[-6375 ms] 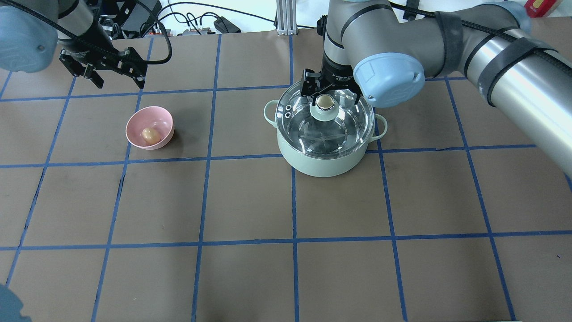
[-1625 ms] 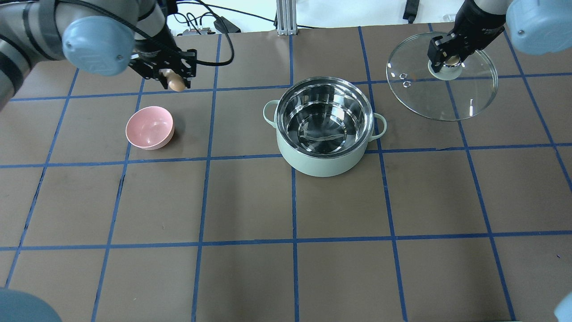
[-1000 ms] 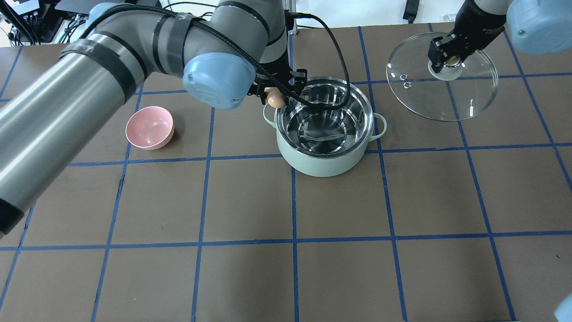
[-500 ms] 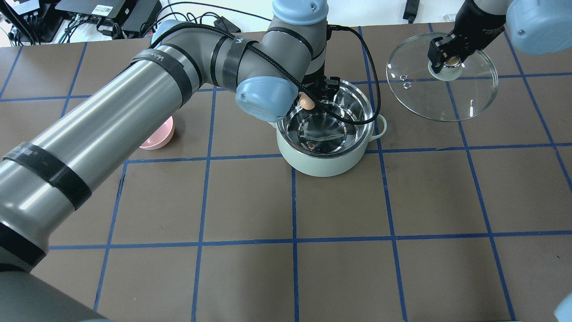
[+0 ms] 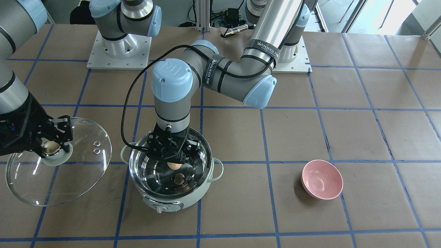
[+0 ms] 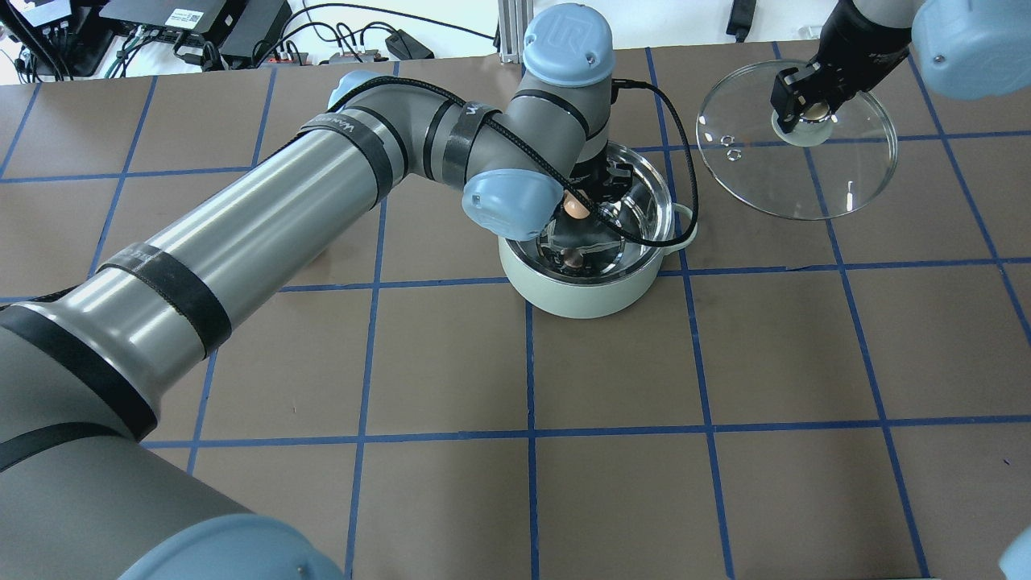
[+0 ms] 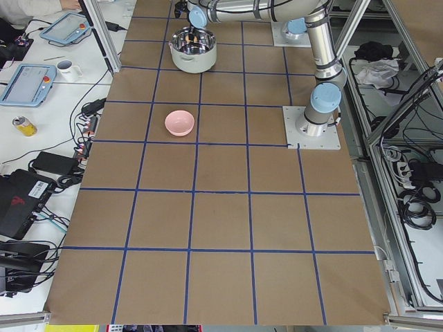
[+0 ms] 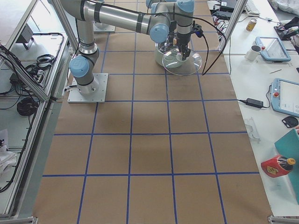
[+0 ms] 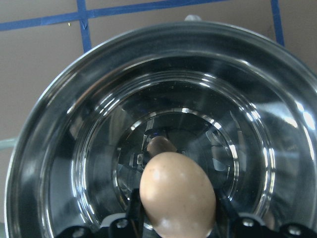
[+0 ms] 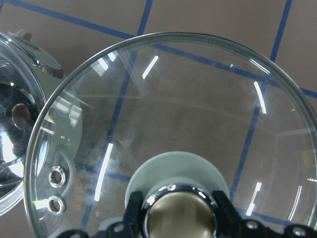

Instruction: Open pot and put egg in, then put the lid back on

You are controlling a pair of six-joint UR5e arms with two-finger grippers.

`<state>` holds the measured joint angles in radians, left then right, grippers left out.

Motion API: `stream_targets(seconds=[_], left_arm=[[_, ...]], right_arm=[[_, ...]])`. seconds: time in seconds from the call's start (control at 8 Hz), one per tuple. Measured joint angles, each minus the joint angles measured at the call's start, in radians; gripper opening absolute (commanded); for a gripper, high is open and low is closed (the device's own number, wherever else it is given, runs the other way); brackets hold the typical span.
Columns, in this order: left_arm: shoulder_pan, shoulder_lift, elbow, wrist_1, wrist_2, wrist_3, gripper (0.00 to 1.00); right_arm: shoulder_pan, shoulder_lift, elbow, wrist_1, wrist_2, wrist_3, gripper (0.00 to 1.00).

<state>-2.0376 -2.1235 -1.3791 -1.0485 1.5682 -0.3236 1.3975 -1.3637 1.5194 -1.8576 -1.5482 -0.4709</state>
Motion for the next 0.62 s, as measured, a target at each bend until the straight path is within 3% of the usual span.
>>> stream_targets(seconds=[0.62], left_arm=[[-0.003, -0.032, -0.011, 0.003, -0.082, -0.011, 0.23]], right_arm=[[0.000, 0.001, 0.005, 0.001, -0.003, -0.001, 0.00]])
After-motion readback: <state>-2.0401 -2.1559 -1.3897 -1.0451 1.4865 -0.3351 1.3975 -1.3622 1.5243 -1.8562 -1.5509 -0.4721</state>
